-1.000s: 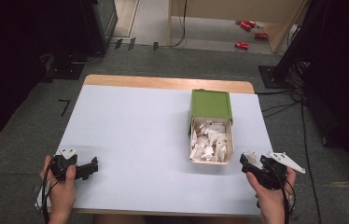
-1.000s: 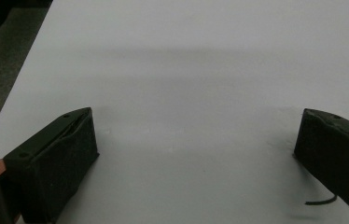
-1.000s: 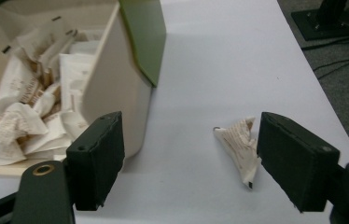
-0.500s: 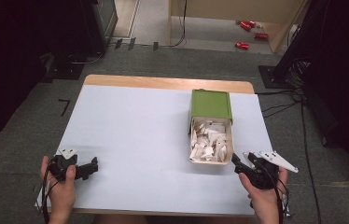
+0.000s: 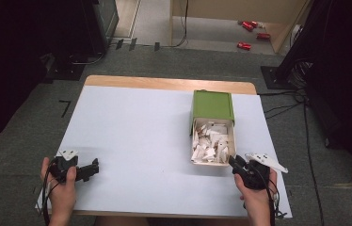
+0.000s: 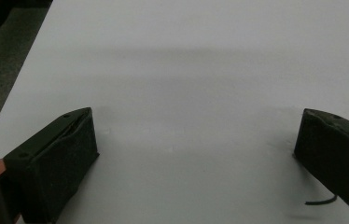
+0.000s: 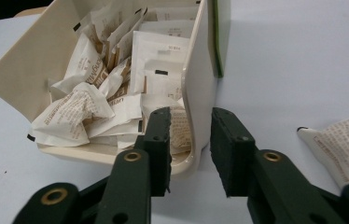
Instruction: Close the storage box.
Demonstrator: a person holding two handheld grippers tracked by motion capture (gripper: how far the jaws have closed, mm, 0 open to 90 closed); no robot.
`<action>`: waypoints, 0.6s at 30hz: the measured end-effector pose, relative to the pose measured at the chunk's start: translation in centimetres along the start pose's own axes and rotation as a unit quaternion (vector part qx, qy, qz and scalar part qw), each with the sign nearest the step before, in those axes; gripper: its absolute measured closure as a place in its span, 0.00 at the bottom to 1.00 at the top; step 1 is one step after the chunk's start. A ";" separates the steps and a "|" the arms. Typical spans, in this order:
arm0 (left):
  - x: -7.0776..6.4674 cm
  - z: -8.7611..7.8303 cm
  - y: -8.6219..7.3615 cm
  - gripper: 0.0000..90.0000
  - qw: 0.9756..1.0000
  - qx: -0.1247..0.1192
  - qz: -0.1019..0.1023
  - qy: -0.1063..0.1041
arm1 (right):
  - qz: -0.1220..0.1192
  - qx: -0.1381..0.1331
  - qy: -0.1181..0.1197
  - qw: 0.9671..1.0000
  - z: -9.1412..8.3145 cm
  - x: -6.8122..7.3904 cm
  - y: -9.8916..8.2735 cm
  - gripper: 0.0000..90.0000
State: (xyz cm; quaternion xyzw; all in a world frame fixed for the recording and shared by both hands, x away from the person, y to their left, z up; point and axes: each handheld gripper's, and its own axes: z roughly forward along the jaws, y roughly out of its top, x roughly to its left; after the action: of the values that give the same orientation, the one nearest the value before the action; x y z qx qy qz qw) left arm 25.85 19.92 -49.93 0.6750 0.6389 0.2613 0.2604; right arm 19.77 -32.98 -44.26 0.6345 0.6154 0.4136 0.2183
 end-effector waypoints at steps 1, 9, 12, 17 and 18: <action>0.0 0.0 0.0 0.00 1.000 0.000 0.000 0.000 | -0.002 0.002 -0.005 1.000 0.1 0.0 -0.1 0.82; 0.0 0.0 0.0 0.00 1.000 0.000 0.000 0.000 | -0.006 0.017 -0.011 1.000 0.8 -0.1 -0.5 0.89; 0.0 0.0 0.0 0.00 1.000 0.000 0.000 0.000 | -0.010 0.015 -0.016 1.000 1.0 0.1 -0.5 0.91; 0.0 0.0 0.0 0.00 1.000 -0.001 0.000 0.000 | -0.014 0.017 -0.020 1.000 1.3 0.3 -0.7 0.93; 0.0 0.0 0.0 0.00 1.000 -0.001 0.000 0.000 | -0.012 0.018 -0.019 1.000 1.3 0.3 -0.7 0.94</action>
State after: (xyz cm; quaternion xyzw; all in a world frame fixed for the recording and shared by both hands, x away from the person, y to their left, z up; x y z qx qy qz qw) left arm 25.82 19.90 -49.94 0.6745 0.6390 0.2622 0.2609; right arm 20.39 -32.29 -45.49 0.6387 0.6259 0.3875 0.2238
